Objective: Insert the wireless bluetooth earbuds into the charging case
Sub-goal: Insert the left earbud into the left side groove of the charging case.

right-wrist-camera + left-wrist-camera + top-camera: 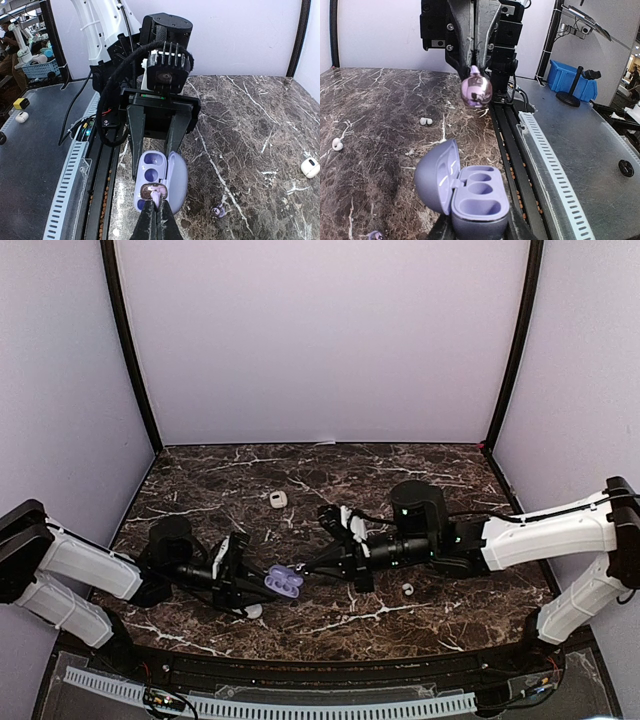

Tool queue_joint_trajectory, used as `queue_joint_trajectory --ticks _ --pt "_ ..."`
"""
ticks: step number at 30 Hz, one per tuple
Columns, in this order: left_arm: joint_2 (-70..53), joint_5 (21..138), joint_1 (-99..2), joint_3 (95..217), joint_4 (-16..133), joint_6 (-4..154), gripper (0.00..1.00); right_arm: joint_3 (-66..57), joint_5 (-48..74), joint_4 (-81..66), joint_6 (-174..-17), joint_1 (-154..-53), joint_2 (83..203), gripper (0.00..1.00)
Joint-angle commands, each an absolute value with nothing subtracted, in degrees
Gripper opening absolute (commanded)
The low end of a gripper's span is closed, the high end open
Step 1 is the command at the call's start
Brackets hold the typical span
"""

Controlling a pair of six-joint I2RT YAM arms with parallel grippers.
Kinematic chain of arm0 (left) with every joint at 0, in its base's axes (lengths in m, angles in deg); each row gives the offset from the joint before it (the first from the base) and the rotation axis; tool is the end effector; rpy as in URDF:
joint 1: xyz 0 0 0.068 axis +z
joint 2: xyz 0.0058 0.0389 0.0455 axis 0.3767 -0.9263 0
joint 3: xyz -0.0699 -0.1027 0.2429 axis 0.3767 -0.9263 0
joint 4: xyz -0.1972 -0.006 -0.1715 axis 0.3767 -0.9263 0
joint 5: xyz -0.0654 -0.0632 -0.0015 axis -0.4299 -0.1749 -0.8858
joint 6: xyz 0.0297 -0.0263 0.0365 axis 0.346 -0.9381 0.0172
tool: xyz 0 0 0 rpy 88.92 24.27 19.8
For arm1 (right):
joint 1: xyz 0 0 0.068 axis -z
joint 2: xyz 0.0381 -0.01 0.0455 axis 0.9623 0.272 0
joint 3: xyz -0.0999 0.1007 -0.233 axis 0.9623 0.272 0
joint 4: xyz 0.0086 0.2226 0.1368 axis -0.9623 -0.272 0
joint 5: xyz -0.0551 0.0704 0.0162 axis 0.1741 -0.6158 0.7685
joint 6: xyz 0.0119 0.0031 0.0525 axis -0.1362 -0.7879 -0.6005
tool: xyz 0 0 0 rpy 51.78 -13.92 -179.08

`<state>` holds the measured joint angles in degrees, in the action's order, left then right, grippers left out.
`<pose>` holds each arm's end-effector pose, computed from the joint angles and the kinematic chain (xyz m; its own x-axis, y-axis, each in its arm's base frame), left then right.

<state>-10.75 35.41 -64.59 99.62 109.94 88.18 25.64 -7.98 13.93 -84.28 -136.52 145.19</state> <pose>0.1477 -0.1736 0.1684 -0.0867 0.1015 -0.9910 0.9921 -0.0823 -0.0952 0.1340 0.2918 0.2441 -0.0595 -0.2542 -0.9653 -0.9979 -0.0098 0.0641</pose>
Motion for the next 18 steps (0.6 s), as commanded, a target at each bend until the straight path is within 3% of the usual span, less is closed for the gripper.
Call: queue_joint_trajectory --ticks 1,18 --pt "-11.6 35.0 -65.1 101.4 111.7 88.8 0.19 22.9 -7.0 15.4 -83.6 -137.4 146.3 0.00" --pt "-13.1 35.3 -65.6 102.2 112.2 88.3 0.19 18.2 -5.4 12.2 -80.6 -139.1 150.9 0.00"
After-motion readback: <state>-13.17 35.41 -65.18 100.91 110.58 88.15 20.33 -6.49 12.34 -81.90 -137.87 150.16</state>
